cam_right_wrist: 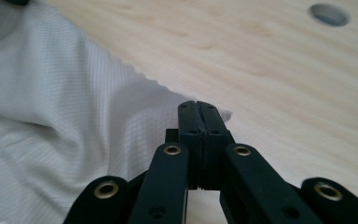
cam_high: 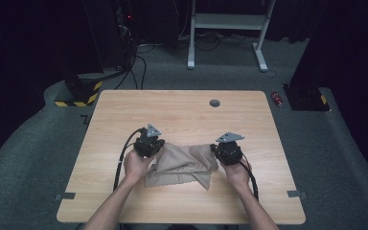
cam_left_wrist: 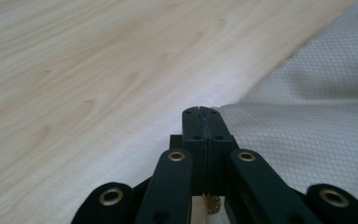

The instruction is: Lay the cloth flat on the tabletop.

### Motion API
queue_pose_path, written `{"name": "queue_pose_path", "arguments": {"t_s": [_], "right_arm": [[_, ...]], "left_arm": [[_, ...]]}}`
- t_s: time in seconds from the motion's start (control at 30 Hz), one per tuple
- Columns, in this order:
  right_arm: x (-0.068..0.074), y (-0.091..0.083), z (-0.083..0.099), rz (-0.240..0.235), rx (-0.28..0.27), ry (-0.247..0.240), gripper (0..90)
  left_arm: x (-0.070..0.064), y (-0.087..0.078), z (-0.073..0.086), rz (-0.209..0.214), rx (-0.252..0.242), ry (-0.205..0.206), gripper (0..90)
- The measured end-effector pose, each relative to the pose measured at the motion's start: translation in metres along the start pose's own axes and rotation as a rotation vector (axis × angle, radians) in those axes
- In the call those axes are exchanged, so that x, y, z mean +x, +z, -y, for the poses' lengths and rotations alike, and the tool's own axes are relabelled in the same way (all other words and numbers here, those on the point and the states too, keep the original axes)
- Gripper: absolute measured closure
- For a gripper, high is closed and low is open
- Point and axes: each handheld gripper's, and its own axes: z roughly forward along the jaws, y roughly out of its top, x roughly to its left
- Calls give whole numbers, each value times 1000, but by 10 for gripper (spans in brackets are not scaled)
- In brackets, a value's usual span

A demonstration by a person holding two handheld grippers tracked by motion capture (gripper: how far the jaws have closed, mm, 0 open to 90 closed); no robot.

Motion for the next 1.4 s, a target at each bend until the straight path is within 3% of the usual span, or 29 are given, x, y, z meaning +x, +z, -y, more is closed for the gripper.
{"name": "queue_pose_path", "arguments": {"t_s": [0.13,0.2,0.27,0.37,0.43,0.57,0.7,0.77,0.93,1.1,1.17,1.4], "right_arm": [[-13,14,-4,47,29,34,892],[-18,24,-1,58,63,59,846],[-22,28,3,52,77,85,788],[-27,25,11,39,59,134,738],[-33,21,16,40,56,173,721],[-36,22,18,36,59,194,709],[-32,31,14,45,70,185,700],[-31,36,13,52,56,182,703],[-31,51,11,52,89,195,706],[-29,56,6,59,100,174,804],[-28,57,5,70,102,154,881],[-29,52,4,90,82,141,896]], "left_arm": [[17,18,8,-50,16,-91,883],[22,24,12,-52,41,-132,767],[23,22,14,-52,54,-138,676],[23,12,18,-43,26,-143,611],[23,8,19,-28,39,-152,579],[22,15,24,-34,82,-145,573],[22,25,26,-46,91,-154,605],[21,27,25,-48,89,-142,633],[18,30,22,-37,99,-109,731],[14,33,16,-20,122,-59,884],[15,33,16,-11,114,-68,891],[23,32,11,-12,90,-93,896]]}}
